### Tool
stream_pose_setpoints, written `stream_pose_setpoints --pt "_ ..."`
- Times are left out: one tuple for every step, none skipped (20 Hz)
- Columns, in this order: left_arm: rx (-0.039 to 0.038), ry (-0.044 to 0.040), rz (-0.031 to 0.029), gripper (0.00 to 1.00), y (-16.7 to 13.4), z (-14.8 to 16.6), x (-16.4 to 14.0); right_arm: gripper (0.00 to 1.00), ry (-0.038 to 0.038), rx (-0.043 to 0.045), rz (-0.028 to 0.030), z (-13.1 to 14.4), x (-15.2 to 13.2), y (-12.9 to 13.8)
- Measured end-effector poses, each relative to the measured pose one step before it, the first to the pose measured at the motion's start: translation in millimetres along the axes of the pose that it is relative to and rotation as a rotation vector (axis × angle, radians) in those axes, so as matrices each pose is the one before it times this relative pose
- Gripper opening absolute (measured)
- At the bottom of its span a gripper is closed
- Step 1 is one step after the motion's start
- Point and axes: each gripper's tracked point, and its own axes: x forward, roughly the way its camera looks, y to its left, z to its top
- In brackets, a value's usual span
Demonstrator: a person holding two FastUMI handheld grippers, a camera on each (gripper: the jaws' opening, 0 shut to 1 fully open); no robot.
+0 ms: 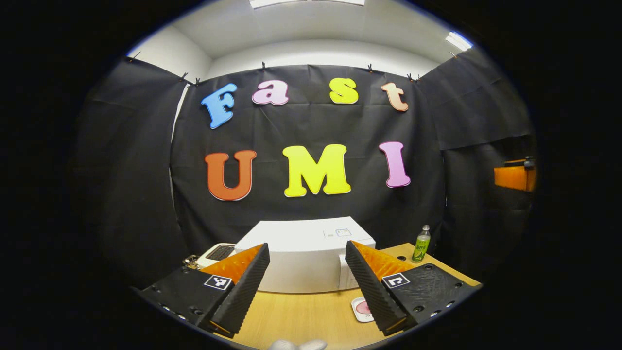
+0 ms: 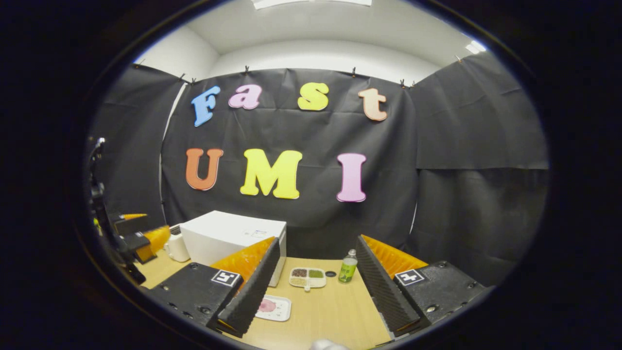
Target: Open the microwave oven with the left hand, put the food in, and close the microwave oven.
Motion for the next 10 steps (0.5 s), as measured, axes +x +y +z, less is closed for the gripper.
stream_pose_setpoints --pt "-0.00746 0.00668 -0.01161 0.96 -8.36 -10.04 9.32 0.92 0.00191 0.00075 -0.00745 0.87 1.04 -4.86" --pt "-0.01120 0.00924 -0.00974 1.00 -7.53 -11.79 10.67 1.00 0.00357 -0.00062 -0.00573 1.08 1.01 -4.63" --pt "-0.00726 0.01005 -0.01105 0.96 -8.71 -11.53 11.64 1.00 0.00605 -0.00439 -0.00877 -0.76 0.04 -3.55" --pt "0.00017 0.00563 -0.00841 0.96 -6.95 -12.05 12.30 1.00 0.00894 -0.00698 -0.00604 -0.41 1.30 -3.62" --pt "0.00598 0.00567 -0.00087 0.96 -4.05 -11.06 11.73 1.00 0.00876 -0.00609 -0.00348 -1.02 0.65 -2.31" --pt "0.01497 -0.00081 -0.00499 0.96 -4.78 -8.92 12.95 1.00 0.01254 -0.00805 -0.00036 -1.36 1.21 -1.07" --pt "0.01396 0.00270 0.00018 0.96 -3.67 -11.00 12.86 1.00 0.01000 -0.00761 -0.00513 -2.94 -0.72 -2.41" --pt "0.01215 0.00858 -0.00076 0.96 -4.27 -11.36 13.44 0.92 0.00620 -0.00403 -0.00734 -0.12 -0.05 -2.70" --pt "0.00984 0.00977 0.00139 0.96 -3.46 -11.47 13.44 0.92 0.00745 -0.00324 -0.00480 -1.02 -0.60 -1.33" --pt "0.00035 0.00380 0.00390 0.96 -3.14 -10.31 14.58 1.00 0.00869 -0.00339 -0.00736 -2.07 -0.60 -1.44"
